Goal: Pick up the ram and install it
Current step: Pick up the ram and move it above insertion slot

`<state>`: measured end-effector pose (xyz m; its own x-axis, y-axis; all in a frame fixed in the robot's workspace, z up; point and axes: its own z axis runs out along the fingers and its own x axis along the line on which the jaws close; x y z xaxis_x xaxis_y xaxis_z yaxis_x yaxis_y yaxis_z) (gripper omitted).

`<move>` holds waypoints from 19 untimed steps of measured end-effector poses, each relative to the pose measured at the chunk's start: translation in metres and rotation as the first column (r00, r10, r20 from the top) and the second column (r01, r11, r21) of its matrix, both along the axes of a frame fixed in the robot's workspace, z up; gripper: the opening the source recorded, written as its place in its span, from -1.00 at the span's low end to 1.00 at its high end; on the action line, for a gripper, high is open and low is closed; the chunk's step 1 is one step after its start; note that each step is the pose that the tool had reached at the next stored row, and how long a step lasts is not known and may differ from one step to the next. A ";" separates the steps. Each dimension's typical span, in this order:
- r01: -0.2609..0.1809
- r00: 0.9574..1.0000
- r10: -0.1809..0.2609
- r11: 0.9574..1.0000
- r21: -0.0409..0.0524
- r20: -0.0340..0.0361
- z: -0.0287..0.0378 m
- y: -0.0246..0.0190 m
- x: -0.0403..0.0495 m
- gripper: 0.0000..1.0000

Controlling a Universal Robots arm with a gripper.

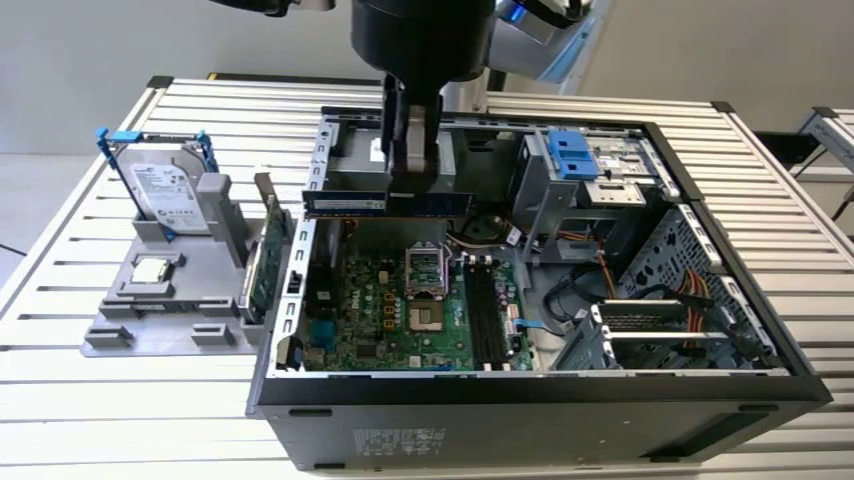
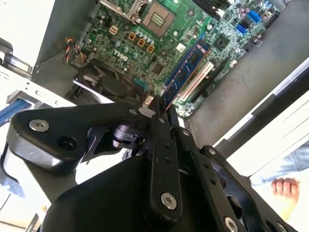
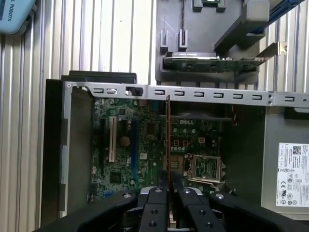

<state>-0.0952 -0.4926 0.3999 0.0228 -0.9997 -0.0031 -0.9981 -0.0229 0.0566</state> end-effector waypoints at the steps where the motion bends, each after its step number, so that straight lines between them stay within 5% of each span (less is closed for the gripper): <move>1: 0.000 1.000 0.000 1.000 0.000 0.000 0.0000 0.0000 0.0011 -1.00; 19: 0.013 1.000 -0.013 1.000 0.000 0.000 0.0000 0.0000 0.0223 -1.00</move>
<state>-0.0730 -0.4927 0.3999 0.0100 -0.9999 -0.0031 -0.9983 -0.0102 0.0566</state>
